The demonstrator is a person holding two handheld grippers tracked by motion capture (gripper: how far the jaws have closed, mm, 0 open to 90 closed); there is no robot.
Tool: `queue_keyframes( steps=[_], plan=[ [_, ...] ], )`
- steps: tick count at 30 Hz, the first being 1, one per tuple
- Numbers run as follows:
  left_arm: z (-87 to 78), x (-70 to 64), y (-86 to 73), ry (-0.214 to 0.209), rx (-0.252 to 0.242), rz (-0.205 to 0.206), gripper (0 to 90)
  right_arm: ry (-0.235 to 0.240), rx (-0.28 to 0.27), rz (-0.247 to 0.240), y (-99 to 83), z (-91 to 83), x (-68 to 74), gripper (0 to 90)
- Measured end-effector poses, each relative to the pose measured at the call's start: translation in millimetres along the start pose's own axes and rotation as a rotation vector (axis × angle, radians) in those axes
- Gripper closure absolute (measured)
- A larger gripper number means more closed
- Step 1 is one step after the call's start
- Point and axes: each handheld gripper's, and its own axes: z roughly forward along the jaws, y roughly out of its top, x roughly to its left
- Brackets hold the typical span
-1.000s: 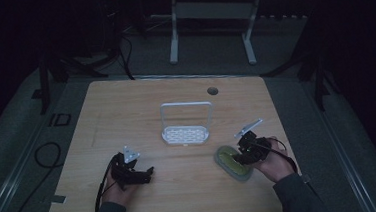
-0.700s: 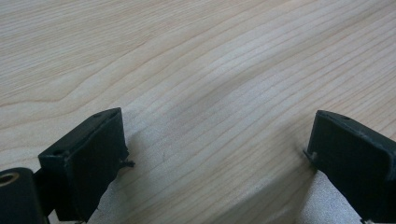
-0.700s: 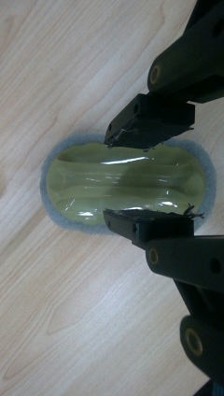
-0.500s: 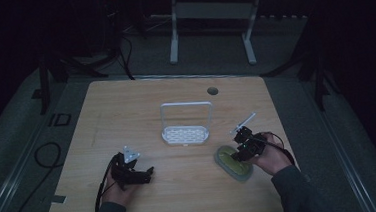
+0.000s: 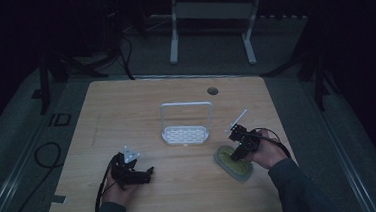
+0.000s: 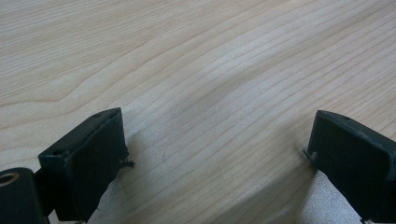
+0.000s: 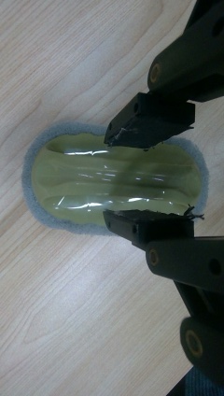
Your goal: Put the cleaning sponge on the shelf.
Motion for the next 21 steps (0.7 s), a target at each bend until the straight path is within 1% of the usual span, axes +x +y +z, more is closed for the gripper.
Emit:
queue_keyframes(
  steps=[4, 11, 13, 18, 21],
  plan=[
    [0.0, 0.0, 0.0, 0.000, 0.000, 0.000, 4.5, 0.005, 0.030, 0.001, 3.7, 2.6, -1.5, 58.5],
    [0.0, 0.0, 0.0, 0.000, 0.000, 0.000, 4.6, 0.009, 0.072, -0.019, 9.8, 6.7, -1.1, 60.7],
    [0.0, 0.0, 0.0, 0.000, 0.000, 0.000, 4.6, 0.010, 0.089, -0.026, 12.5, 8.0, 0.6, 62.8],
    [0.0, 0.0, 0.0, 0.000, 0.000, 0.000, 4.6, 0.006, 0.107, -0.043, 14.8, 10.2, 1.3, 64.4],
    [0.0, 0.0, 0.0, 0.000, 0.000, 0.000, 4.6, 0.006, 0.120, -0.042, 15.9, 11.7, 1.0, 65.3]
  ],
)
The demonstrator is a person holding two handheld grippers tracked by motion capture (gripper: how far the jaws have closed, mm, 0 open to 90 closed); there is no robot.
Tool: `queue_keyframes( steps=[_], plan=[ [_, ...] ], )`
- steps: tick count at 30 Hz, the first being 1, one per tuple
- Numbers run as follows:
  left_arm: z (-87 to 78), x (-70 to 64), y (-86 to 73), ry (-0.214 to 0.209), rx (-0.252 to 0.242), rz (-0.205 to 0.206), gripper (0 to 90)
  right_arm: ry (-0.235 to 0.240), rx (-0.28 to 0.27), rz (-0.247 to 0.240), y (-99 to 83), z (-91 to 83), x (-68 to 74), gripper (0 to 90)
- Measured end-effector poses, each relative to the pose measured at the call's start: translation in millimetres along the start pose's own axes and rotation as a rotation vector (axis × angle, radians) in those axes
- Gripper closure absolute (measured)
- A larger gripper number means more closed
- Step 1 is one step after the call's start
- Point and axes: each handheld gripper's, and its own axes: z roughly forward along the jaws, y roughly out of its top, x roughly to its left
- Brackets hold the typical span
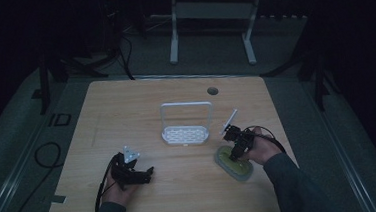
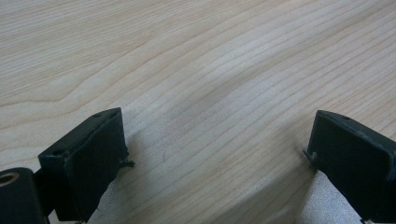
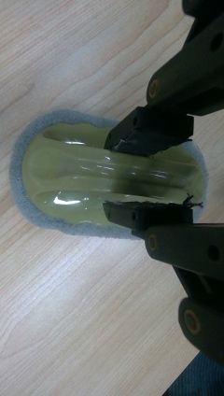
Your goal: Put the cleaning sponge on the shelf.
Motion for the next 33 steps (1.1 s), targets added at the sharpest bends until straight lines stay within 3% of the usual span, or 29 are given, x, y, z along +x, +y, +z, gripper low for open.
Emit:
queue_keyframes(
  steps=[15, 33],
  plan=[
    [0.0, 0.0, 0.0, 0.000, 0.000, 0.000, 4.6, -0.006, 0.041, -0.035, 4.5, 5.2, -1.2, 71.1],
    [0.0, -0.1, 0.0, 0.000, 0.000, -0.001, 4.6, -0.023, 0.022, -0.068, 7.2, -2.4, 5.4, 71.6]
  ],
)
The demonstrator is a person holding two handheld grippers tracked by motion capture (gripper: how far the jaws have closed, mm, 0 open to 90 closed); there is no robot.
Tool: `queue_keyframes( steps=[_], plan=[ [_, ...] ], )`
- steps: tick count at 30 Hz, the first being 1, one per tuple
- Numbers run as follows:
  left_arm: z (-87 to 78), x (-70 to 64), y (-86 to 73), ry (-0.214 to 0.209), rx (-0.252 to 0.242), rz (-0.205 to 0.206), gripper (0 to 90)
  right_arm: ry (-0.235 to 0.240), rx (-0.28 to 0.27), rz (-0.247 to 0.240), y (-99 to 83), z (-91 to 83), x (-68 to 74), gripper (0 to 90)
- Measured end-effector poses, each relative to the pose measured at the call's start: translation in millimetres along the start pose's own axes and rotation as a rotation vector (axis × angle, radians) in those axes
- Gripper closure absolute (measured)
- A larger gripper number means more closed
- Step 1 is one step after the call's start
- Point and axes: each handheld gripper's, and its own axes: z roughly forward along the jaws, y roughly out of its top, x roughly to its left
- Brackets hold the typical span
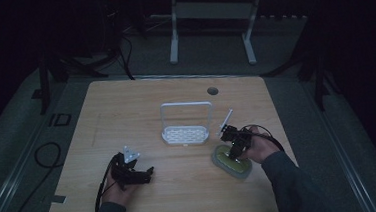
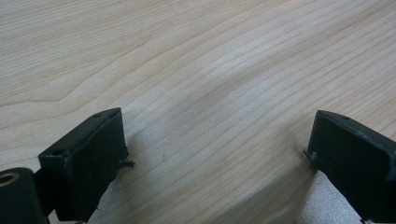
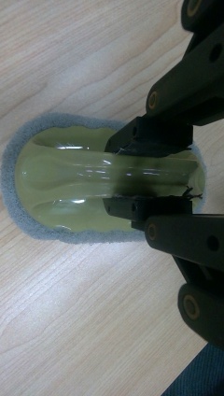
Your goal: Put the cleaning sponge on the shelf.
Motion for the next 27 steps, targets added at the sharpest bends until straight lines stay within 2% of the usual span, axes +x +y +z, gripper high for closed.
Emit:
queue_keyframes(
  steps=[14, 27],
  plan=[
    [0.1, -0.1, 0.0, 0.001, -0.002, -0.001, 4.6, -0.044, -0.057, -0.041, 5.0, -14.7, 4.4, 71.6],
    [0.1, 0.0, 0.0, 0.001, -0.002, 0.000, 4.5, -0.072, -0.083, -0.098, 13.3, -20.5, 9.5, 71.7]
  ],
)
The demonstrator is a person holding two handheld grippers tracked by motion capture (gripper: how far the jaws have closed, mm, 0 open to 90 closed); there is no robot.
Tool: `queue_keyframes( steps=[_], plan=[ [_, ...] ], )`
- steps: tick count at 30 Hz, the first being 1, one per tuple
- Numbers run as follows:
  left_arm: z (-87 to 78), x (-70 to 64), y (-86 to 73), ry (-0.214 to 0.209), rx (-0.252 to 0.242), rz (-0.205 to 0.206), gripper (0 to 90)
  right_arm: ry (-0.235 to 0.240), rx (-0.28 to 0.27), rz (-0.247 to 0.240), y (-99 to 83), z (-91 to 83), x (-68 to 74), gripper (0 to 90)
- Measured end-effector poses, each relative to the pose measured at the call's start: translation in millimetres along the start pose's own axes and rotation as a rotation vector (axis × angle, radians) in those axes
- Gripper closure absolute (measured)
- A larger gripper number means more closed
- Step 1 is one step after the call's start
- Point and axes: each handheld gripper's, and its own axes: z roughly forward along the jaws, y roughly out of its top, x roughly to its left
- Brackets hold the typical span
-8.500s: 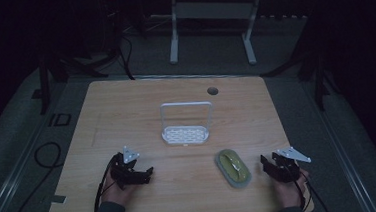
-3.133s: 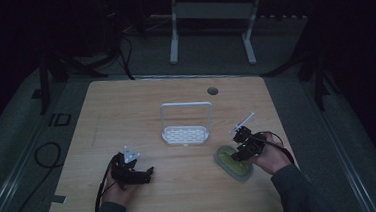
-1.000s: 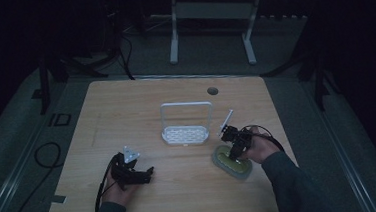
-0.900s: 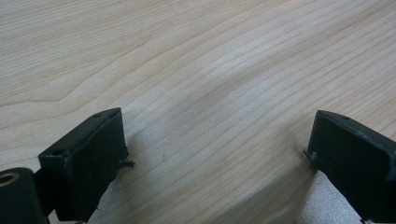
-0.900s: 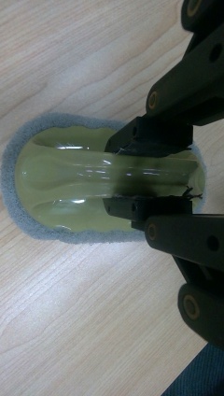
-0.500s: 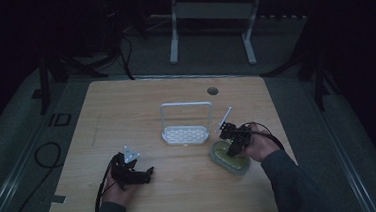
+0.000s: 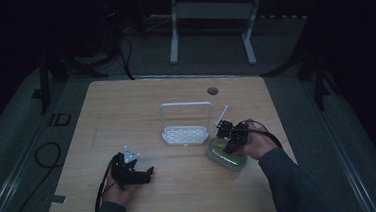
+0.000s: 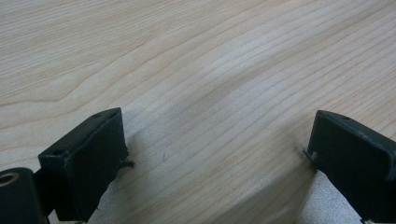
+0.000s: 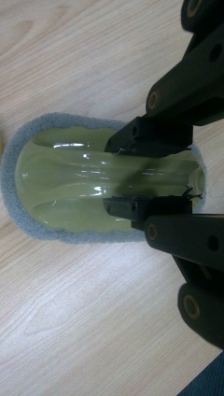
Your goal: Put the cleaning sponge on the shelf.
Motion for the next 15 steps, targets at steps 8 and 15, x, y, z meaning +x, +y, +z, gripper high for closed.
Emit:
queue_keyframes(
  steps=[8, 15],
  plan=[
    [0.0, 0.0, 0.0, 0.000, 0.000, 0.000, 4.6, -0.035, -0.027, -0.033, 6.1, -5.4, 2.5, 71.8],
    [0.0, 0.0, 0.0, 0.000, 0.000, 0.000, 4.6, -0.055, -0.029, -0.059, 13.4, -6.6, 6.6, 71.8]
  ],
)
